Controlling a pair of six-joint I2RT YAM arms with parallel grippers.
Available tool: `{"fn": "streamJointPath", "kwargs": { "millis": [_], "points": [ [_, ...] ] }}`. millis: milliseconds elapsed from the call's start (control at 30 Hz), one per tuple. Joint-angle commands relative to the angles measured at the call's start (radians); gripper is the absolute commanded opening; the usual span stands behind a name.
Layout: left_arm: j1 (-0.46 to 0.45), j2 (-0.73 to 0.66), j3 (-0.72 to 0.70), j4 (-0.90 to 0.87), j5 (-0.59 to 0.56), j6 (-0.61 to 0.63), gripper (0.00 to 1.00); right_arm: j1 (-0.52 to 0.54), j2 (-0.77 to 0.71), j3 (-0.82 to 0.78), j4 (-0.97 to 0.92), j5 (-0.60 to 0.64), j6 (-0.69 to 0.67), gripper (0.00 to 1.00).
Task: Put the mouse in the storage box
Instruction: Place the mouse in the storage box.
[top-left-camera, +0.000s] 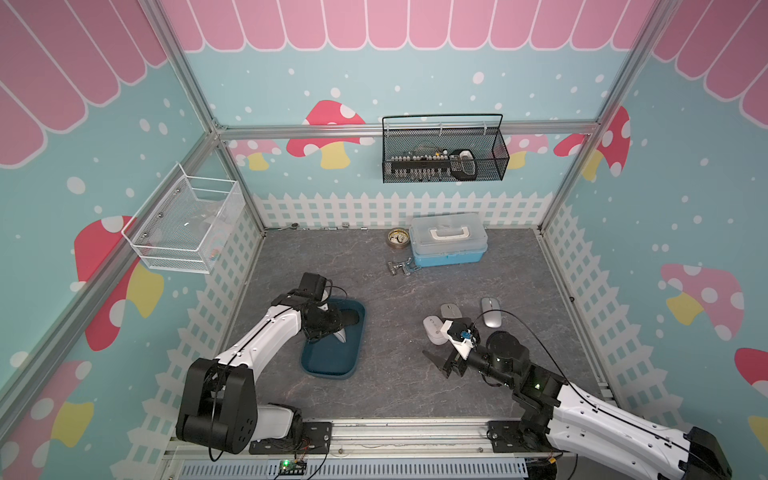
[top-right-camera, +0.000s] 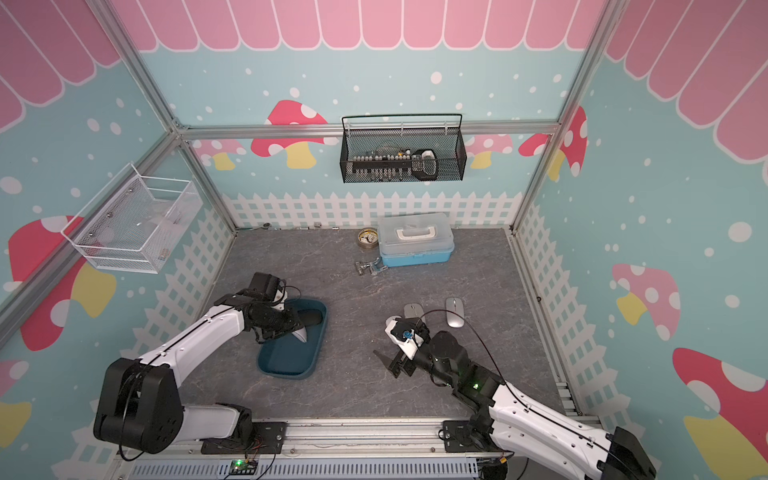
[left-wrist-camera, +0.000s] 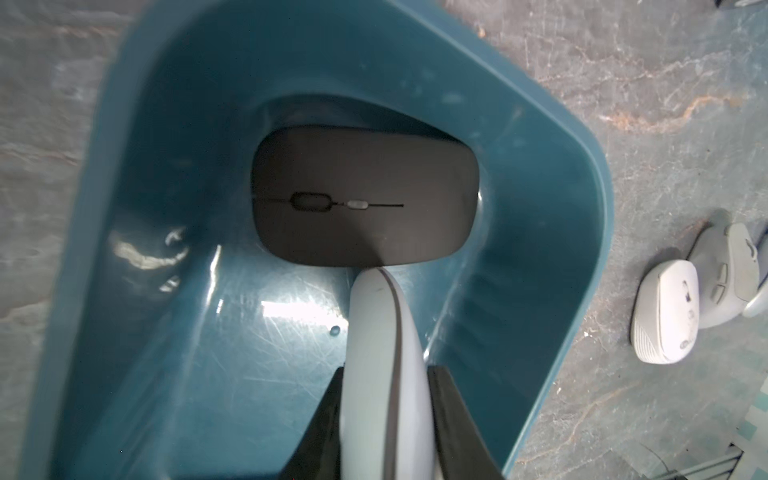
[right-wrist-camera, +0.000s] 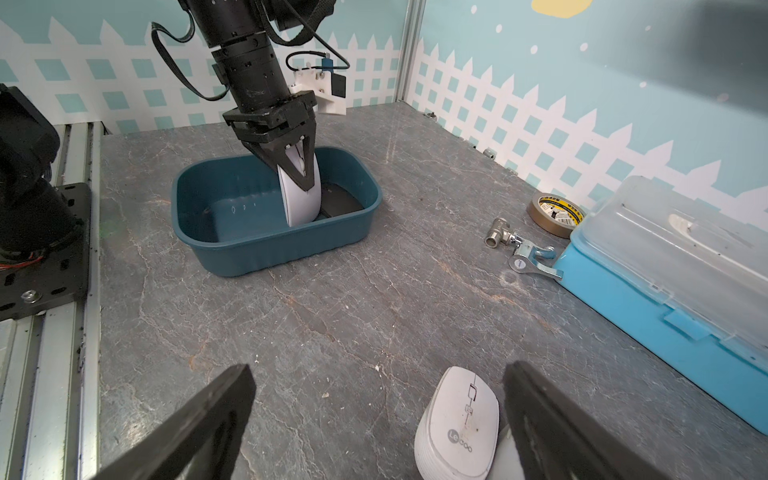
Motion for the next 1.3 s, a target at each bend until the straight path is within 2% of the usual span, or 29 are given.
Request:
{"fn": "streamJointPath", "kwargs": {
  "millis": [0,167,300,500,600,733,833,933,1267],
  "points": [
    [0.012,0.028,0.031,-0.012,-0.040,0.041,0.17,0.004,0.004,0.013,-0.015,-0.002,0.003,0.99],
    [0.012,0.033,0.007,0.018,0.045,0.057,0.18,0.005,0.007,0.013,-0.016,-0.003,0.006,0.99],
    [0.012,0.029,-0.022,0.061,0.183,0.089,0.19,0.005,0.015,0.012,-0.019,0.002,0.012,0.99],
    [0.015,0.049,-0.037,0.096,0.233,0.100,0.22,0.004,0.023,0.012,-0.022,-0.012,0.015,0.99],
    [0.017,0.074,-0.045,0.108,0.225,0.092,0.30,0.005,0.022,0.013,-0.025,-0.012,0.016,0.99],
    [0.016,0.076,-0.046,0.110,0.205,0.085,0.52,0.005,0.015,0.010,-0.029,0.039,0.041,0.99],
    [0.017,0.067,-0.042,0.106,0.180,0.075,0.62,0.005,0.019,0.012,-0.032,0.042,0.042,0.99],
    [0.017,0.060,-0.041,0.104,0.158,0.070,0.68,0.004,0.032,0.016,-0.036,0.040,0.046,0.99],
    [0.020,0.077,0.005,0.061,0.060,0.065,0.74,0.005,0.036,0.016,-0.036,0.062,0.053,0.99]
  ]
}}
